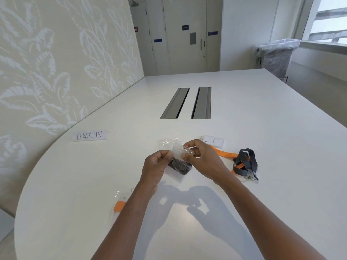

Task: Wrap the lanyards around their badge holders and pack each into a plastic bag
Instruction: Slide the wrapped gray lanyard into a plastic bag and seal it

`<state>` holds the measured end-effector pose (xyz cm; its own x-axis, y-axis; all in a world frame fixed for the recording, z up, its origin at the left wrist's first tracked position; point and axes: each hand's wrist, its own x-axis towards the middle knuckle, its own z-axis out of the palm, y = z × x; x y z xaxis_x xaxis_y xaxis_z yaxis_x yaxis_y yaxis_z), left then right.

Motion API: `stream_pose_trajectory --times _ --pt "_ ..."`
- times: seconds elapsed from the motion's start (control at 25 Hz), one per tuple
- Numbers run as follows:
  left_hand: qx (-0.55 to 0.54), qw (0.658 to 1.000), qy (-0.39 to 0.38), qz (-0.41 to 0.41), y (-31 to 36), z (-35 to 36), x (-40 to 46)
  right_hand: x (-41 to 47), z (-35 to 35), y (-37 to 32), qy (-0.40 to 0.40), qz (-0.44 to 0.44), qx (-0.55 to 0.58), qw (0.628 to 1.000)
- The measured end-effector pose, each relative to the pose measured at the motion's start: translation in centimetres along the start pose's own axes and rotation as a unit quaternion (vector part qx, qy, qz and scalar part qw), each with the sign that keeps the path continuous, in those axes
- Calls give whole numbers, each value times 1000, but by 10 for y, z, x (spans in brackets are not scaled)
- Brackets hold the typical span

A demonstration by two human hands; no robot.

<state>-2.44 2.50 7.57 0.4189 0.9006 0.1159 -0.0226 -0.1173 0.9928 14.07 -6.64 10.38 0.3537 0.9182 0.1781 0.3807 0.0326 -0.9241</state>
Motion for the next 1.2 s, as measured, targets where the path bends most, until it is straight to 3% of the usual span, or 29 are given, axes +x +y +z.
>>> stream_pose_trajectory --times 0.2,0.32,0.56,0.8,1.0,1.2 --pt "-42 999 -7 4 -1 10 -4 1 -4 -3 16 -23 -56 998" --pt "-51 999 -7 4 0 11 -6 4 -10 -4 -29 -25 -65 997" --pt "-126 992 21 -1 4 15 -8 2 -16 -1 36 1 112 993" --pt "-207 978 24 -20 5 16 -7 -11 -11 1 16 -58 107 992" --pt "-209 978 11 -20 6 17 -10 -16 -3 -1 5 -73 7 997" --pt "-141 990 -5 29 7 10 -14 -18 -6 3 26 -54 59 996"
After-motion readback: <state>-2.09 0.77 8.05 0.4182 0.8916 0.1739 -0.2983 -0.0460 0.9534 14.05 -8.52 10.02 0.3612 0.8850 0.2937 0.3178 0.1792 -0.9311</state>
